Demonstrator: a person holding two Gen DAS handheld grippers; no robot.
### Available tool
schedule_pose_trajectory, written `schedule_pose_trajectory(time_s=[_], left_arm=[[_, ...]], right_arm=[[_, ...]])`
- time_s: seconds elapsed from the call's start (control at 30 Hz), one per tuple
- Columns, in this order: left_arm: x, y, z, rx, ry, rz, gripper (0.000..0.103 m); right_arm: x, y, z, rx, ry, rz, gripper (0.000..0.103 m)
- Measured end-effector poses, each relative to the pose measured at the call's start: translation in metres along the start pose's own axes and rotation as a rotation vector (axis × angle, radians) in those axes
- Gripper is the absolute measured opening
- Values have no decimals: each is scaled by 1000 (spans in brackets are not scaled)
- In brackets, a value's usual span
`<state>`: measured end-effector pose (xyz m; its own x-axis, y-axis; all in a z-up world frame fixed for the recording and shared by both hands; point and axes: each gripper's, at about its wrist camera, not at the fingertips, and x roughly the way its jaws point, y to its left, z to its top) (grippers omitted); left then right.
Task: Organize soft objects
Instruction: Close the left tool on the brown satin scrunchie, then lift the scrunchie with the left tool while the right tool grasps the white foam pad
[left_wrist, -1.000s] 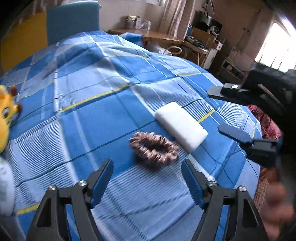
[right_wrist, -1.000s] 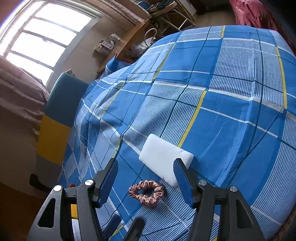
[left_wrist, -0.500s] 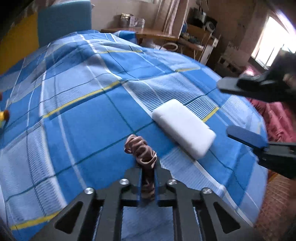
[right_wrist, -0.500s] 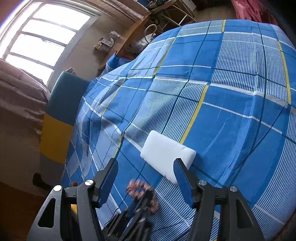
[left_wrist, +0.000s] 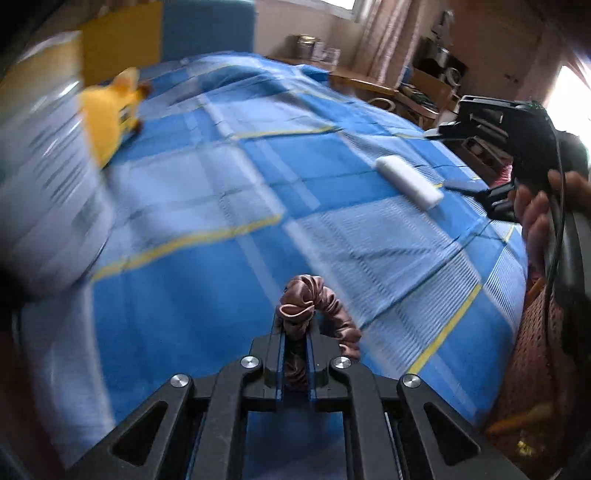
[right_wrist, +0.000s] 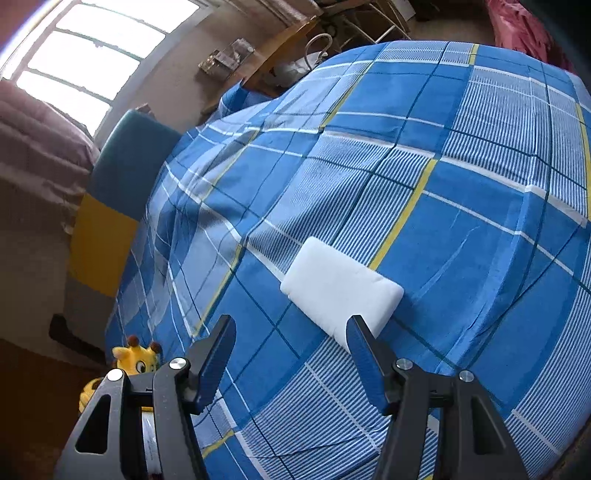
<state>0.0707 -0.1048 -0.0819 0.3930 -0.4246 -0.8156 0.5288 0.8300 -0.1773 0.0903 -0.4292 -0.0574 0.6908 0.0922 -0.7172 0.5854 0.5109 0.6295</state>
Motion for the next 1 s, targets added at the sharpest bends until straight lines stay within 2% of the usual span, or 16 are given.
schedule_pose_trajectory(time_s=[0.13, 0.27, 0.43, 0.53, 0.63, 0.73, 0.87, 1.0], left_arm=[[-1, 15, -15, -51, -38, -2, 9], [1, 7, -26, 0, -103, 39, 11], [-2, 7, -30, 4, -124, 51, 12], [-1, 9, -27, 0, -133, 42, 12], [-2, 12, -29, -12, -139, 22, 11], [-2, 13, -30, -19, -143, 12, 11], [-1, 15, -31, -29, -145, -3, 11], [-2, 16, -32, -35, -147, -12, 11]], right_arm=[[2, 4, -2, -30, 5, -24, 63], [5, 4, -4, -44, 15, -61, 63], [13, 9, -6, -81, 57, -103, 63], [12, 23, -1, -197, 48, -143, 63], [14, 33, 11, -318, 45, -201, 69], [26, 36, 22, -427, 92, -262, 71], [48, 38, 25, -544, 219, -303, 72], [62, 37, 23, -648, 253, -378, 72]])
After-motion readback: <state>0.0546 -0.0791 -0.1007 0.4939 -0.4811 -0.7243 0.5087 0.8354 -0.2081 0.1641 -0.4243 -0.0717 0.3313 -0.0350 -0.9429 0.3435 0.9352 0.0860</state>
